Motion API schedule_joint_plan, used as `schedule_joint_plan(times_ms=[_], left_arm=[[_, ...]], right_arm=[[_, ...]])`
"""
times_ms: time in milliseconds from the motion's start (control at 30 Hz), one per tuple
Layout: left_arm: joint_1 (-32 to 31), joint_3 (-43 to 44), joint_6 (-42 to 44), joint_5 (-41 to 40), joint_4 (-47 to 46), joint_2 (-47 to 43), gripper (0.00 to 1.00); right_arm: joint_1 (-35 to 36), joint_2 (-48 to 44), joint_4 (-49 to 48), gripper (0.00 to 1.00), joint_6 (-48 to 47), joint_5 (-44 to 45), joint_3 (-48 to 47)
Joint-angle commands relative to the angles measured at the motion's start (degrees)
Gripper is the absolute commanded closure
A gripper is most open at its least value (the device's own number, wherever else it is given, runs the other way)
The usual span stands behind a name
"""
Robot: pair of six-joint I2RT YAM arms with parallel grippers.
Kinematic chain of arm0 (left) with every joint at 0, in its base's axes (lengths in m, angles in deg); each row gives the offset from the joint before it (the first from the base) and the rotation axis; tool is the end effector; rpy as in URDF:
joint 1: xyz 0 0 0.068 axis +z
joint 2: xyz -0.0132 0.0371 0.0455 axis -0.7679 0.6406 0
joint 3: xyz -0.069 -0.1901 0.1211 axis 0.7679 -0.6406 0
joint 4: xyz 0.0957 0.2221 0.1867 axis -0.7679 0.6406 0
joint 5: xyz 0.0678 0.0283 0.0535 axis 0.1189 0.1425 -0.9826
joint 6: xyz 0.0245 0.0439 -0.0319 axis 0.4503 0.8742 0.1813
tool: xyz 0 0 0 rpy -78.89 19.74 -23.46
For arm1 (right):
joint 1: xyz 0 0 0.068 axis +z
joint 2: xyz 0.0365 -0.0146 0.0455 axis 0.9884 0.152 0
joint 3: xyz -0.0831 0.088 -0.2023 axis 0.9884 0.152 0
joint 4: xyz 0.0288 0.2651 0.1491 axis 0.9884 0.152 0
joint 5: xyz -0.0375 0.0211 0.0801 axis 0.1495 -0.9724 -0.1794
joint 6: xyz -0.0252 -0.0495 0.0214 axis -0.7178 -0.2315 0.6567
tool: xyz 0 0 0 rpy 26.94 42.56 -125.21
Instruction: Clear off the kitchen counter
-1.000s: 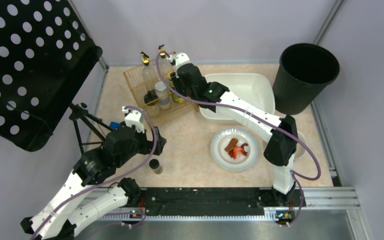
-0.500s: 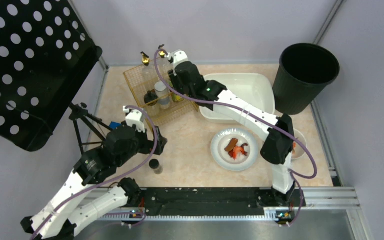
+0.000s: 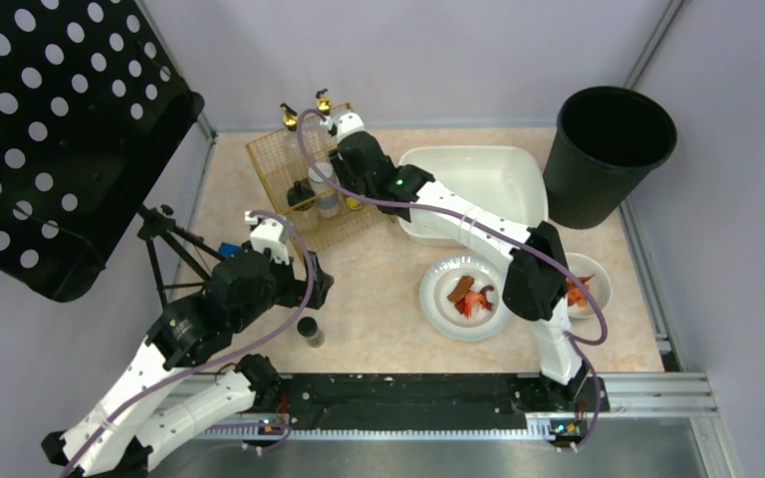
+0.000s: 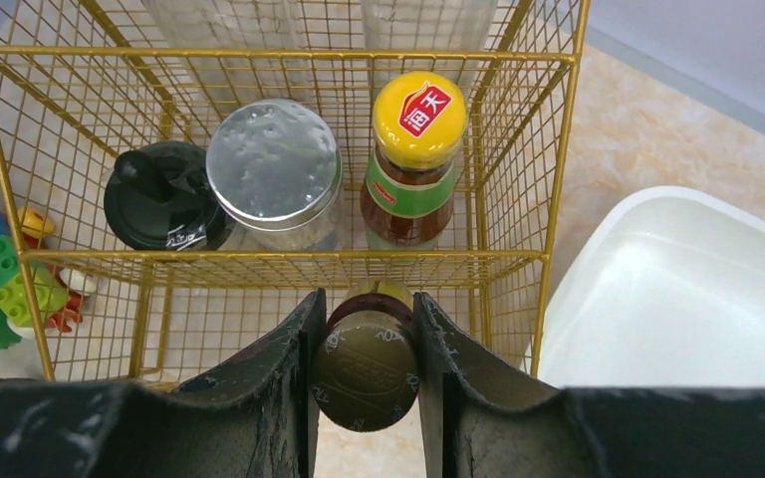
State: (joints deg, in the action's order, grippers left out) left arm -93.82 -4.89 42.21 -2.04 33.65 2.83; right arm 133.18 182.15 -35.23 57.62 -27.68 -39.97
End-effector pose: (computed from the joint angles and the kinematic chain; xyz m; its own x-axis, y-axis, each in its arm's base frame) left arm 0.1455 -0.1239 0.3384 -0.5537 -0.0456 -0.8315 0.3060 0.9175 -0.2541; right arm 0.3352 0.4032 0.2994 -0.3527 -0.2484 -0.9021 -0.5036 0.8630 -0.0407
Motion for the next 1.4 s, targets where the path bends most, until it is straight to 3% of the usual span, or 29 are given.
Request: schedule_joint_plan(times_ms=[0,633,933,967,1100,1233,1367], left_arm=[[-0.11,-0.07,0.06,-0.11,-1.62,-0.89,0.01],[-0.11,-0.51,0.07,0.12,-2.03,-0.47,0.01],[-0.11,-0.03,0.16,0.09,-1.8,-0.38,0.01],[-0.11,0.01,0.16,0.11,-1.76,-0.36,0.01],[-0.11,0.19,0.29,0.16,-1.74,-0.29,0.01],[-0.11,0.28,0.47,-0.14,-1.7,0.03,0.01],[-0.11,0.28,0.69,-0.37,-1.7,0.48,0.01]], right_arm=[[-0.76,-0.04,-5.27,1.0,1.35,0.51,-1.76],[-2.31,2.43,-5.41,1.0,5.78,-3.5,3.04],[-2.43,4.82,-3.56,1.0,6.08,-3.04,0.29],[-2.44,5.09,-3.16,0.97,6.08,-2.91,-0.27],[-2.44,5.36,-2.44,0.71,5.98,-2.8,-1.34],[-2.44,5.29,-1.93,0.56,5.79,-2.83,-2.18],[-2.44,5.21,-1.21,0.34,5.56,-3.04,-3.38]])
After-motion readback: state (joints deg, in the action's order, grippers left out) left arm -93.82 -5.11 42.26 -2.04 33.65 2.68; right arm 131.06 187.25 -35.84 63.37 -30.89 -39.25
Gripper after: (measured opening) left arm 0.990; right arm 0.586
